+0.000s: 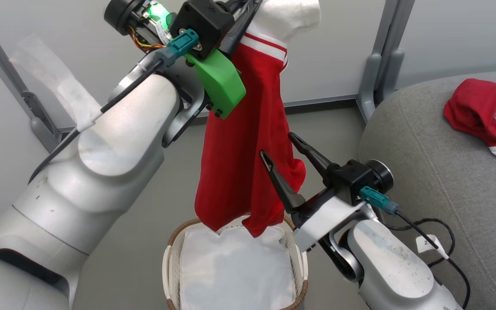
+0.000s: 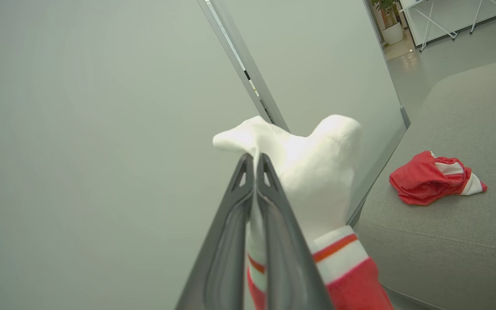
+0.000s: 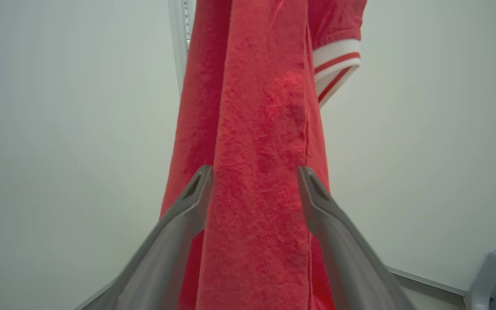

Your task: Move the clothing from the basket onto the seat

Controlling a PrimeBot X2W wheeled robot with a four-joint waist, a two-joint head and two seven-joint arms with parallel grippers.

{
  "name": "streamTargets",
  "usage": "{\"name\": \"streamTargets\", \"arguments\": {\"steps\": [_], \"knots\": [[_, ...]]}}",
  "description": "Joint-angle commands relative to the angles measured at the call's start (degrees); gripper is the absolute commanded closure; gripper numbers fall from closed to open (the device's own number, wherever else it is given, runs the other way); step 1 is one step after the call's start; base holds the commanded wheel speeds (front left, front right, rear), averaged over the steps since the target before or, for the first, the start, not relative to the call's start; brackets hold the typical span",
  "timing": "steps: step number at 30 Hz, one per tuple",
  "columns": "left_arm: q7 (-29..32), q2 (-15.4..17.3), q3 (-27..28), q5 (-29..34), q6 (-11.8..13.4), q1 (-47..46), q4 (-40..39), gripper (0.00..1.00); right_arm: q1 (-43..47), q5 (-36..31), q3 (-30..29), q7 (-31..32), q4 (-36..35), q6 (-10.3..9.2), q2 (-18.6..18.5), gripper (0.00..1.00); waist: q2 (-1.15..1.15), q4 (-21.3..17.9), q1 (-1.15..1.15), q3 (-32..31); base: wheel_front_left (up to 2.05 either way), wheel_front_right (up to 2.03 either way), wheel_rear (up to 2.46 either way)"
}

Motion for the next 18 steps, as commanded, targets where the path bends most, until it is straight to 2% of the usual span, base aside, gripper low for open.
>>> {"name": "streamTargets", "arguments": {"steps": [1,5,10,17,18], "knots": [[-0.03,-0.67,-0.28,-0.52,0.15,-1.16,0.48,1.0,-1.47,0.95,1.27,-0.09,1.16,-0.06,-0.18,0.0,0.0,0.4,0.0,-0.02,0.0,0.0,0.0],[0.1,-2.35,-1.03,-0.94,-0.09,-1.55,1.4,1.0,-3.93,1.88,3.62,-0.08,5.15,-0.06,-0.21,0.0,0.0,1.37,0.0,-0.18,0.0,0.0,0.0],[0.26,-3.96,-2.13,-1.2,-0.34,-1.88,2.19,1.0,-5.15,-0.96,1.98,-0.07,10.4,-0.06,-0.17,0.0,0.0,2.69,0.0,-0.43,0.0,0.0,0.0],[-0.48,-4.99,-3.06,-1.45,-0.51,-2.35,0.68,1.0,-6.72,-0.87,0.6,-0.06,15.49,-0.06,-0.18,0.0,0.0,4.14,0.0,-0.46,0.0,0.0,0.0],[-0.53,-5.05,-3.15,-1.51,-0.52,-2.31,0.48,1.0,-7.38,-0.91,0.54,-0.06,16.1,-0.06,-0.18,0.35,0.0,4.27,0.0,-0.45,0.0,0.0,0.0]]}}
